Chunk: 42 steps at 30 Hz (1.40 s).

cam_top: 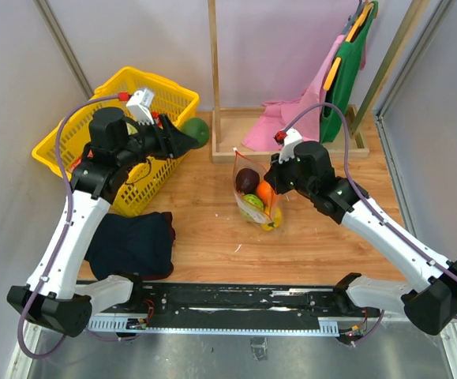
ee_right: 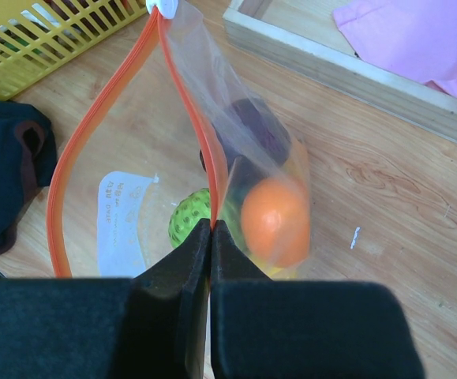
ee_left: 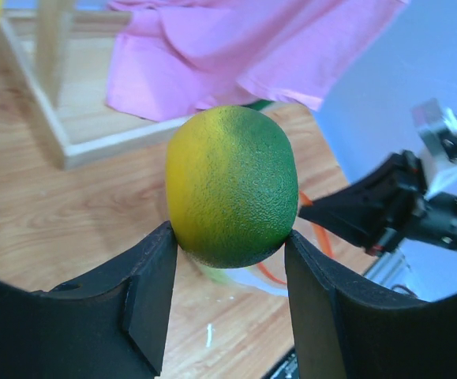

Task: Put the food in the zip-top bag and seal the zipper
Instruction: Place the fake fruit in the zipper food storage bag.

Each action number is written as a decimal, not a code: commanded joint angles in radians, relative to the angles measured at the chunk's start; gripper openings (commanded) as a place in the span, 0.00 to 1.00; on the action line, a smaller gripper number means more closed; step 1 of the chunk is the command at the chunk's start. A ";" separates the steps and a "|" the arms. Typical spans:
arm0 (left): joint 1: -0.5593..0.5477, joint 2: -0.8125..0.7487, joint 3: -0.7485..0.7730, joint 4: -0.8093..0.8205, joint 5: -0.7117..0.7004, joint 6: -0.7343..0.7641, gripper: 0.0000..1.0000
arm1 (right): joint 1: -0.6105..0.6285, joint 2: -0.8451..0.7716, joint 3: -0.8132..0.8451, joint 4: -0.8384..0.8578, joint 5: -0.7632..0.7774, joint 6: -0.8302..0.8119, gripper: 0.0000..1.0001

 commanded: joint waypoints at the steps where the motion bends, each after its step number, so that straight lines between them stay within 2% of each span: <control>1: -0.090 -0.029 -0.038 0.080 0.034 -0.077 0.32 | -0.015 -0.006 0.028 0.030 -0.011 0.015 0.01; 4: -0.164 -0.029 -0.072 0.112 0.041 -0.117 0.31 | -0.015 -0.015 0.022 0.034 -0.011 0.017 0.01; 14: -0.378 0.009 -0.164 0.177 -0.064 -0.229 0.31 | -0.015 -0.038 0.009 0.053 -0.015 0.030 0.01; 23: -0.466 0.109 -0.137 0.094 -0.170 -0.255 0.32 | -0.015 -0.062 -0.003 0.063 -0.022 0.029 0.01; 34: -0.563 0.244 -0.050 -0.053 -0.169 -0.197 0.43 | -0.015 -0.070 -0.011 0.073 -0.023 0.029 0.01; 42: -0.636 0.327 -0.008 -0.040 -0.151 -0.159 0.53 | -0.015 -0.066 -0.014 0.078 -0.031 0.033 0.01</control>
